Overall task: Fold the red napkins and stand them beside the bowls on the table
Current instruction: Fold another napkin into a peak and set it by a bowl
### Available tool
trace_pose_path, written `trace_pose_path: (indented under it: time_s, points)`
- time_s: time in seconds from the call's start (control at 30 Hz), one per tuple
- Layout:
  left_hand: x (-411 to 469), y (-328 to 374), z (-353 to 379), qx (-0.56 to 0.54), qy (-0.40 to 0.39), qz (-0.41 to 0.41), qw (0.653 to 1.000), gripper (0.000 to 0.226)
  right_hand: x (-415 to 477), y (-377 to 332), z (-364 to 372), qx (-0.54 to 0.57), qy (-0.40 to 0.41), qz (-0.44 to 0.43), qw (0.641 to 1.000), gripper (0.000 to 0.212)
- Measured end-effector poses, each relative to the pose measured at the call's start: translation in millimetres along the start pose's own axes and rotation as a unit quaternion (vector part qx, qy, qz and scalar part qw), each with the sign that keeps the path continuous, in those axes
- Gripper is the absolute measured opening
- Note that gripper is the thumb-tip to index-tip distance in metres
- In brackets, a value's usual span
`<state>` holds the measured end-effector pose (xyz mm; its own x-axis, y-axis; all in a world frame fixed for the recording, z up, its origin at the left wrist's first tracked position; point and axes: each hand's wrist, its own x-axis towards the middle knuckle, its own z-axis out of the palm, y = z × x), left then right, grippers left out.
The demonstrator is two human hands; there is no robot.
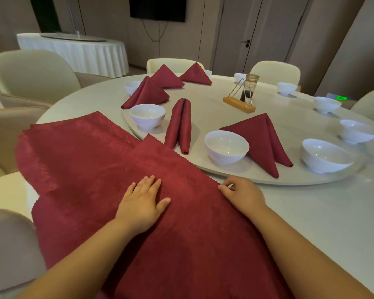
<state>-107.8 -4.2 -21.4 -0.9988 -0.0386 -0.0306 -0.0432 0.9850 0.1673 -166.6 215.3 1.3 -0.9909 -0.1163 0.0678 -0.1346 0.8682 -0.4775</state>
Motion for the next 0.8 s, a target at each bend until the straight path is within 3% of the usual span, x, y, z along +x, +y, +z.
trace_pose_path:
  time_s: [0.2,0.37,0.5,0.57,0.63,0.67,0.8]
  points:
    - [-1,3,-2,0.001,-0.001,-0.007,1.0,0.061,-22,26,-38,0.199,-0.108,0.019,0.974,0.019]
    - [-2,4,-3,0.002,-0.006,-0.015,1.0,0.061,-39,48,-74,0.116,-0.224,0.028,0.967,0.029]
    - [-3,4,-2,-0.008,0.01,-0.014,1.0,0.06,-38,54,-84,0.092,-0.082,0.02,0.992,0.025]
    - [-5,3,-1,-0.012,0.021,-0.017,1.0,0.06,-38,52,-77,-0.014,-0.026,0.015,0.999,0.023]
    - [-6,3,-1,-0.014,0.027,-0.022,0.999,0.06,-41,49,-67,-0.154,0.018,0.023,0.988,0.008]
    - [-6,3,0,-0.013,0.026,-0.024,0.999,0.06,-44,49,-61,-0.194,0.047,0.016,0.98,0.012]
    - [-4,3,0,-0.007,0.022,-0.027,0.999,0.06,-68,35,-27,-0.108,0.086,-0.14,0.98,0.03]
